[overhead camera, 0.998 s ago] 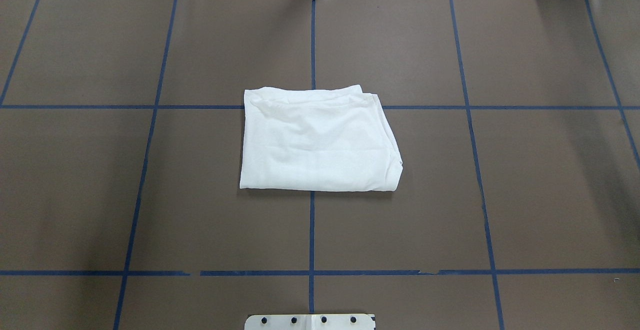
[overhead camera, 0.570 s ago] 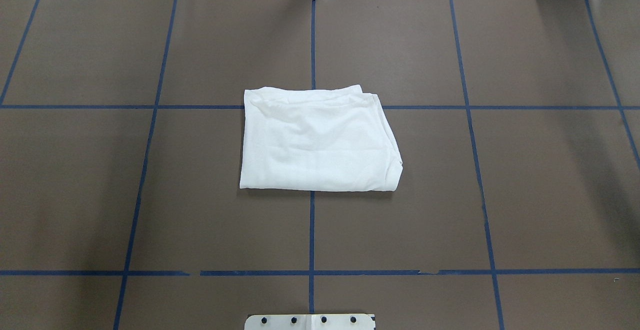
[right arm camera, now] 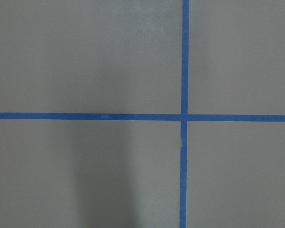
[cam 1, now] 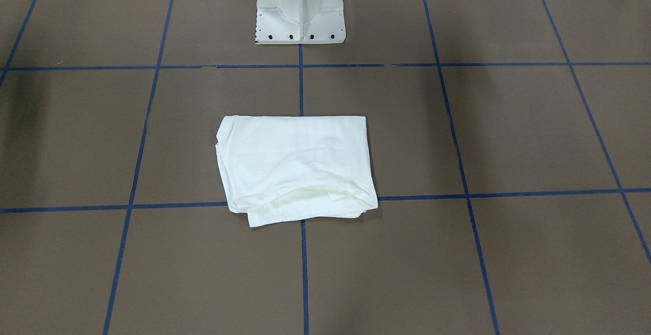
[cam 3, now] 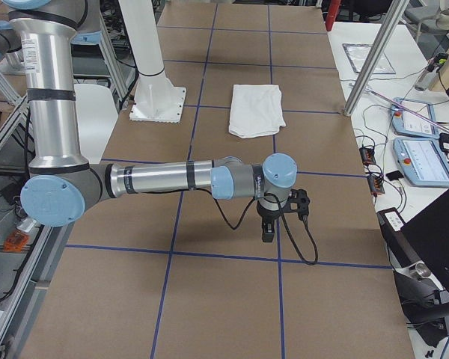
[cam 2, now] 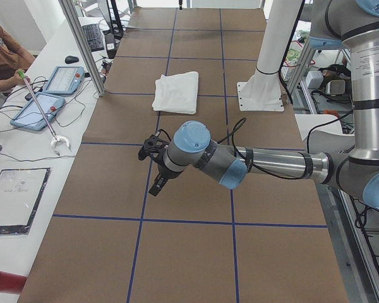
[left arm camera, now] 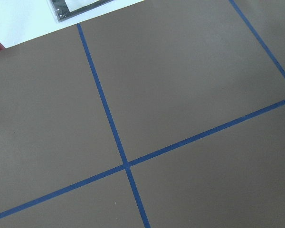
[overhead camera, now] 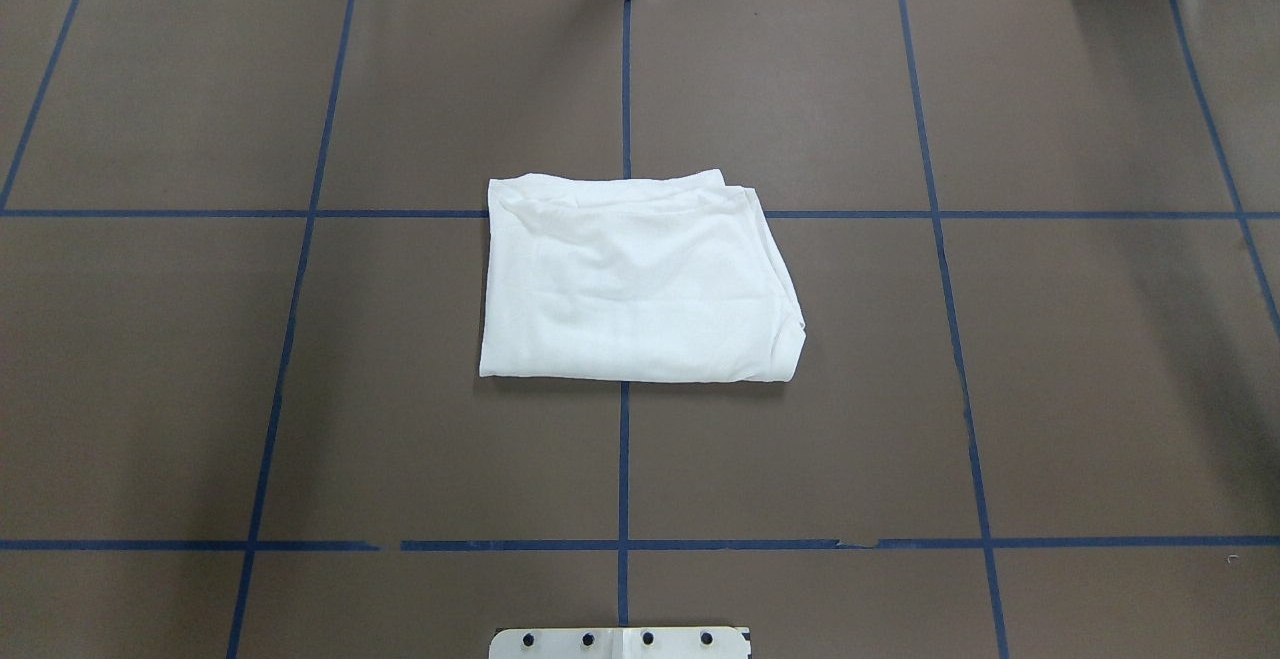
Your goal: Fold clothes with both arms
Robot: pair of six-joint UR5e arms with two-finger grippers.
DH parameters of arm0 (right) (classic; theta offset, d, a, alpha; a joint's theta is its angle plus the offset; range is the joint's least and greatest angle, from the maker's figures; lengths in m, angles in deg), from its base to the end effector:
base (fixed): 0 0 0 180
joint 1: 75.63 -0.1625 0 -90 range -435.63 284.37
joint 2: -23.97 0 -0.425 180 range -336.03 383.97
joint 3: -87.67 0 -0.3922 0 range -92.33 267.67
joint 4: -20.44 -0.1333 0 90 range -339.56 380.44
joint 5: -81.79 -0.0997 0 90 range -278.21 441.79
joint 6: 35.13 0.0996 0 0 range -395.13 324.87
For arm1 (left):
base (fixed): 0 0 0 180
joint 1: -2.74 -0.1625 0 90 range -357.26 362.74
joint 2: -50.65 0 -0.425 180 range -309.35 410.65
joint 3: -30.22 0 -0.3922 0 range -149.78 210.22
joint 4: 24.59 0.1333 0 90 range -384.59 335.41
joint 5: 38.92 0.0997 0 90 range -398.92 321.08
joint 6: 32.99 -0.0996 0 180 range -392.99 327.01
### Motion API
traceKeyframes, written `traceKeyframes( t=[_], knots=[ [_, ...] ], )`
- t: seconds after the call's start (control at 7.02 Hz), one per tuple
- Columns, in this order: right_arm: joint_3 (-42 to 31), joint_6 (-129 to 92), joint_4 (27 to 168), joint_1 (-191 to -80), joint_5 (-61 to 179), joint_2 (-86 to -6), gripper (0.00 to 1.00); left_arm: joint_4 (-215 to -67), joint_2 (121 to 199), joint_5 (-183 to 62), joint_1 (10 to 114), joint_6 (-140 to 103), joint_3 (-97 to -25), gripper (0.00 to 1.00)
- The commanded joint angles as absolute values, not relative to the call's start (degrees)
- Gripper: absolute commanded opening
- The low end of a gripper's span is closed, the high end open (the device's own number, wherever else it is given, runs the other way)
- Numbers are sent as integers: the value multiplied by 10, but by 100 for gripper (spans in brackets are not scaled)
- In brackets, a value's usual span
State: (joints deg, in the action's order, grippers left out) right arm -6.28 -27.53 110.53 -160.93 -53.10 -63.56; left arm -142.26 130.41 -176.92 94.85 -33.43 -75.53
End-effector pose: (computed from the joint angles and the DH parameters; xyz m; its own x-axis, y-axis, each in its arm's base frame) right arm 0.0206 -0.5184 0.6024 0.7043 -0.0034 0.7099 -0.0118 0.9998 0.0165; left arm -0.0752 -0.4323 0.5443 0.6839 0.3882 -0.6178 0.0256 0.8334 0.5520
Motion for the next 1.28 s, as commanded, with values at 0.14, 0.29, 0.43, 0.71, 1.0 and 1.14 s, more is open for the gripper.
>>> traceKeyframes(
  t=[0.14, 0.29, 0.43, 0.71, 1.0, 1.14],
  knots=[
    [-61, -273, 1104, -1609, -530, -634, 100, -1423, 1305, -1784, 948, -334, -761, 100],
    [-59, -272, 1104, -1609, -530, -636, 100, -1424, 1305, -1784, 948, -334, -766, 100],
    [-59, -272, 1104, -1609, -530, -635, 100, -1423, 1305, -1784, 948, -334, -767, 100],
    [-63, -273, 1104, -1609, -530, -633, 100, -1422, 1304, -1785, 947, -334, -767, 100],
    [-54, -270, 1072, -1607, -530, -634, 100, -1423, 1304, -1784, 947, -334, -764, 100],
    [-54, -270, 1072, -1604, -530, -634, 100, -1423, 1304, -1784, 947, -334, -763, 100]
  ],
)
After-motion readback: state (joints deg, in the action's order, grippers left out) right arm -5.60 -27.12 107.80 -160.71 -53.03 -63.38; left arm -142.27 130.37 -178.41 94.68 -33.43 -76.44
